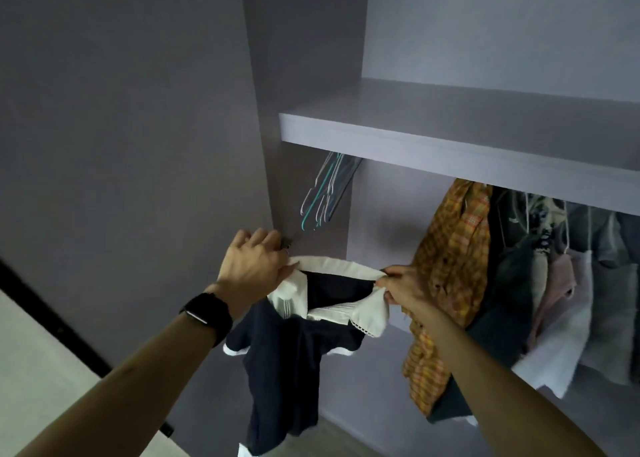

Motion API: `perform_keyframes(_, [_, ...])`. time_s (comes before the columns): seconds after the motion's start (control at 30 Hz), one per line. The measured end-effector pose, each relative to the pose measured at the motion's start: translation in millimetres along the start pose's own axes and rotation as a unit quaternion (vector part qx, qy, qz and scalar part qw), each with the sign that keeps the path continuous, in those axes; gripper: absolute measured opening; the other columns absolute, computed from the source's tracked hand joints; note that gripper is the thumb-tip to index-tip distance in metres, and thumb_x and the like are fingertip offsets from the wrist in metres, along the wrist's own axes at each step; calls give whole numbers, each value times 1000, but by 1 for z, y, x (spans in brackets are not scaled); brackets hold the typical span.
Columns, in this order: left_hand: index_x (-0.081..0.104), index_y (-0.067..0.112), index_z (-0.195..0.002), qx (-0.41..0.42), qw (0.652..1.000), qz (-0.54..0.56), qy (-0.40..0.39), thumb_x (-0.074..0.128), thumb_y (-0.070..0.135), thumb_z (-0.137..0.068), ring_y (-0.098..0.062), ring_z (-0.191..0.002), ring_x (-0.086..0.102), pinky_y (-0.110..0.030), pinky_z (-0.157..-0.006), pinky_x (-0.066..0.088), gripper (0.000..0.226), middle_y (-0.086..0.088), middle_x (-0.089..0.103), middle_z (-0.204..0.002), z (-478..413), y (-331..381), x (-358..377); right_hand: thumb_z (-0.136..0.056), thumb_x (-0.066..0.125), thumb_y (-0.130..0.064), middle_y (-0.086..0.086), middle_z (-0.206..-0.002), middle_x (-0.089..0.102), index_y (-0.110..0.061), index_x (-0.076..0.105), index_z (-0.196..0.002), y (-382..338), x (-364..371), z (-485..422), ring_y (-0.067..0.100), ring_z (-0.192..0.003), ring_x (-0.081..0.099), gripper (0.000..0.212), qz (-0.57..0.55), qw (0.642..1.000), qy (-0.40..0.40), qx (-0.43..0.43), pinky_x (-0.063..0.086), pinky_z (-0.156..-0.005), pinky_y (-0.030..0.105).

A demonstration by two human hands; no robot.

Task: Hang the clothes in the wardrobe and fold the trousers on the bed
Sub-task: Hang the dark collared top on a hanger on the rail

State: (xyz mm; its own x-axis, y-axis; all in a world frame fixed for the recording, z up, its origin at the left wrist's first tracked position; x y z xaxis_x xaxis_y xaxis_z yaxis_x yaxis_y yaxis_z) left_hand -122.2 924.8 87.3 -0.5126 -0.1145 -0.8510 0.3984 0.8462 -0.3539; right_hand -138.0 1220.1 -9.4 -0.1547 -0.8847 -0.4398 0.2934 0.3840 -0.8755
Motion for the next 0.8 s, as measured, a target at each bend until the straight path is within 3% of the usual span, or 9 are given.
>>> perform_keyframes(0.07, [77, 19, -73, 15, 999, -24, 35, 85, 39, -75, -29, -80, 63, -46, -84, 53, 22, -4, 63, -81, 3, -8, -1, -76, 72, -2, 6, -60, 67, -25, 75, -64, -3, 17, -1, 17, -50, 60, 26, 21, 999, -22, 8, 55, -58, 31])
perform_keyframes(0.17, [80, 21, -94, 36, 995, -93, 0, 82, 30, -76, -33, -111, 65, -62, -109, 39, 21, -10, 72, -106, 5, -21, 0, -80, 73, -17, 4, -80, 74, -25, 76, -78, -12, 33, -2, 12, -68, 66, 9, 101, 988, -115, 11, 53, -60, 26])
perform_keyframes(0.23, [72, 23, -120, 29, 988, -149, -40, 63, 32, -93, -39, -143, 39, -69, -118, 2, 30, -16, 56, -142, -1, -41, 2, -82, 75, -25, -1, -94, 75, -25, 77, -89, -33, 40, -15, 11, -84, 66, 7, 133, 979, -156, -12, 52, -72, 26])
perform_keyframes(0.27, [61, 22, -136, 19, 984, -170, -54, 49, 32, -101, -41, -151, 16, -71, -112, -18, 38, -18, 37, -157, -5, -50, 6, -85, 74, -26, -4, -101, 74, -26, 76, -94, -46, 41, -23, 12, -92, 65, 9, 144, 978, -144, -37, 51, -80, 27])
perform_keyframes(0.33, [37, 17, -153, -1, 972, -225, -72, 30, 30, -108, -42, -149, -20, -68, -98, -37, 48, -18, 4, -167, -18, -68, 12, -92, 68, -26, -3, -116, 70, -26, 72, -109, -77, 46, -42, 16, -106, 63, 18, 168, 977, -93, -94, 49, -92, 28])
perform_keyframes(0.4, [26, 15, -157, -25, 967, -236, -88, 26, 29, -108, -41, -142, -34, -66, -94, -40, 51, -17, -12, -166, -23, -78, 15, -96, 62, -28, 0, -125, 67, -23, 67, -121, -104, 53, -59, 22, -115, 60, 26, 177, 975, -57, -124, 44, -90, 25])
perform_keyframes(0.47, [20, 15, -159, -40, 970, -225, -83, 26, 30, -108, -42, -143, -33, -66, -95, -39, 54, -17, -21, -164, -23, -85, 20, -98, 58, -31, 4, -126, 66, -21, 64, -121, -120, 63, -77, 28, -116, 59, 27, 176, 975, -13, -133, 39, -84, 23])
perform_keyframes(0.63, [36, 21, -155, -47, 976, -213, 18, 33, 36, -105, -40, -152, -4, -64, -113, -24, 53, -16, 0, -166, -27, -99, 31, -101, 49, -33, 19, -125, 63, -12, 53, -123, -137, 88, -135, 39, -112, 60, 30, 120, 985, 80, -99, 44, -84, 32])
perform_keyframes(0.8, [17, 22, -160, -33, 963, -261, 49, 20, 39, -107, -42, -149, -21, -64, -108, -28, 56, -19, -18, -164, -36, -101, 50, -103, 47, -35, 23, -118, 66, -9, 51, -123, -114, 114, -182, 41, -105, 65, 34, 41, 991, 113, -63, 56, -88, 48])
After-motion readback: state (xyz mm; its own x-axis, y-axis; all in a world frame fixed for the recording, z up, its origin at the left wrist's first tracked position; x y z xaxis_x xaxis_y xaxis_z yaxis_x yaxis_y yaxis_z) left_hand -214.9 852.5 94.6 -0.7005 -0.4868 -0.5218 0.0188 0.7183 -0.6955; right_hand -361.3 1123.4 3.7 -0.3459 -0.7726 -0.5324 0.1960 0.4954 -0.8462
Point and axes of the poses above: each hand's wrist, its own z-axis away from the middle knuckle, its own x-axis out of the palm, y = z × x, the point moved 2 cm from there along -z, towards the middle knuckle
